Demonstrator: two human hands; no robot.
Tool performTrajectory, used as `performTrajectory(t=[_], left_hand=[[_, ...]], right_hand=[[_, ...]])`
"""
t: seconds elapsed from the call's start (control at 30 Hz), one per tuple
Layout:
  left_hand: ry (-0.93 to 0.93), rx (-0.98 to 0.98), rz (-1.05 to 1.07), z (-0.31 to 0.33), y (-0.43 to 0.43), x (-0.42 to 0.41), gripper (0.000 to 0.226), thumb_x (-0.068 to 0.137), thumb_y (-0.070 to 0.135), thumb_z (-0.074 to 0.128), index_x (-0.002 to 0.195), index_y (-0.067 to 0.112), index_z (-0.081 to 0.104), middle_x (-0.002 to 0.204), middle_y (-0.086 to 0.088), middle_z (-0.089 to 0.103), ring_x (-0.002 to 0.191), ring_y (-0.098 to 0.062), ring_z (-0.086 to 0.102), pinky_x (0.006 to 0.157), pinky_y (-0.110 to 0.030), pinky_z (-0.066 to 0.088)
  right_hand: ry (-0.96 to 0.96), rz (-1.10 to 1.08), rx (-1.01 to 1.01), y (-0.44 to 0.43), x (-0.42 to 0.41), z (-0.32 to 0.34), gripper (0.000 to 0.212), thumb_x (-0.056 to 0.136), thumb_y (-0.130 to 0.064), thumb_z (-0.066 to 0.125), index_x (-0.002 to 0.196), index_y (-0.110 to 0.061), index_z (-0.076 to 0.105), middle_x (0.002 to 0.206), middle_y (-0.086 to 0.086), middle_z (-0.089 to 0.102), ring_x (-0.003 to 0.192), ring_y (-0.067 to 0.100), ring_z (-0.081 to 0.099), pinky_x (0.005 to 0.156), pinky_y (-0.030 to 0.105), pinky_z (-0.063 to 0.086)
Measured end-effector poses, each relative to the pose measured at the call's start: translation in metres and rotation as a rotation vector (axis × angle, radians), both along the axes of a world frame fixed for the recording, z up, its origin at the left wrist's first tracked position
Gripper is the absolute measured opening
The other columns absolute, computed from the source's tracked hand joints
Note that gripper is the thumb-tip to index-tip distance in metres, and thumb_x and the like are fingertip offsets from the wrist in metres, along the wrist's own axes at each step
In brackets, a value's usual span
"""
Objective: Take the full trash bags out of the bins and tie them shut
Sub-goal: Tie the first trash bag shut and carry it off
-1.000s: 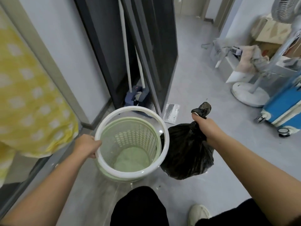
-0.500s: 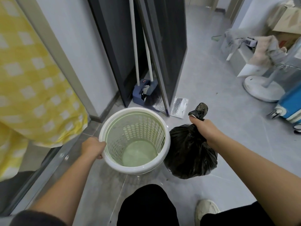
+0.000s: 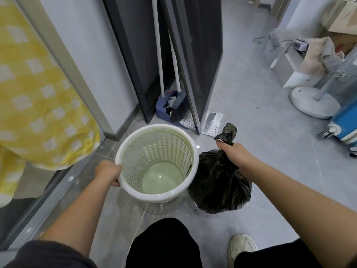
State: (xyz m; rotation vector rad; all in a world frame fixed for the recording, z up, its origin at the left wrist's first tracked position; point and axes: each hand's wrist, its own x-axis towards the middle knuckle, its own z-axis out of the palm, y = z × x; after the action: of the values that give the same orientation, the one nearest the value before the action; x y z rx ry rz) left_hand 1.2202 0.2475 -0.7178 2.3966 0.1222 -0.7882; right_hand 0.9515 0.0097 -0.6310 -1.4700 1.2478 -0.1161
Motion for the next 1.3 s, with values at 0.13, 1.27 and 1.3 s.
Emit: performTrajectory(t=[0.13,1.27,1.3], left_hand=[[0.007,-0.026,0.087,-0.004,0.003,0.009,0.024,0.087,0.012,0.062,0.095,-0.010,0.061,0.087,-0.030,0.066,0.069,-0.042,0.068,0.064,-0.056,0.057],[-0.484,-0.483,-0.975,-0.051,-0.177,-0.203,0.010,0.088,0.029,0.056,0.091,0.022,0.051,0.073,0.012,0.055,0.071,-0.015,0.054,0.059,-0.031,0.040],[-0.492,-0.519,-0.965,-0.053,-0.178,-0.201,0.011,0.089,0.027,0.054,0.081,0.022,0.047,0.064,0.012,0.048,0.063,-0.013,0.049,0.055,-0.030,0.036]], right_hand=[[0.007,0.016,-0.005,-0.002,0.001,0.000,0.035,0.089,-0.045,0.056,0.082,-0.010,0.060,0.091,0.012,0.064,0.094,0.031,0.065,0.089,0.038,0.048],[-0.184,-0.223,0.220,-0.054,-0.028,-0.122,0.047,0.073,-0.054,0.060,0.097,-0.015,0.067,0.095,0.007,0.073,0.088,0.025,0.071,0.088,0.046,0.053],[-0.216,-0.216,0.216,-0.058,-0.031,-0.123,0.041,0.081,-0.048,0.059,0.098,-0.011,0.066,0.093,0.008,0.073,0.086,0.025,0.071,0.087,0.045,0.054]])
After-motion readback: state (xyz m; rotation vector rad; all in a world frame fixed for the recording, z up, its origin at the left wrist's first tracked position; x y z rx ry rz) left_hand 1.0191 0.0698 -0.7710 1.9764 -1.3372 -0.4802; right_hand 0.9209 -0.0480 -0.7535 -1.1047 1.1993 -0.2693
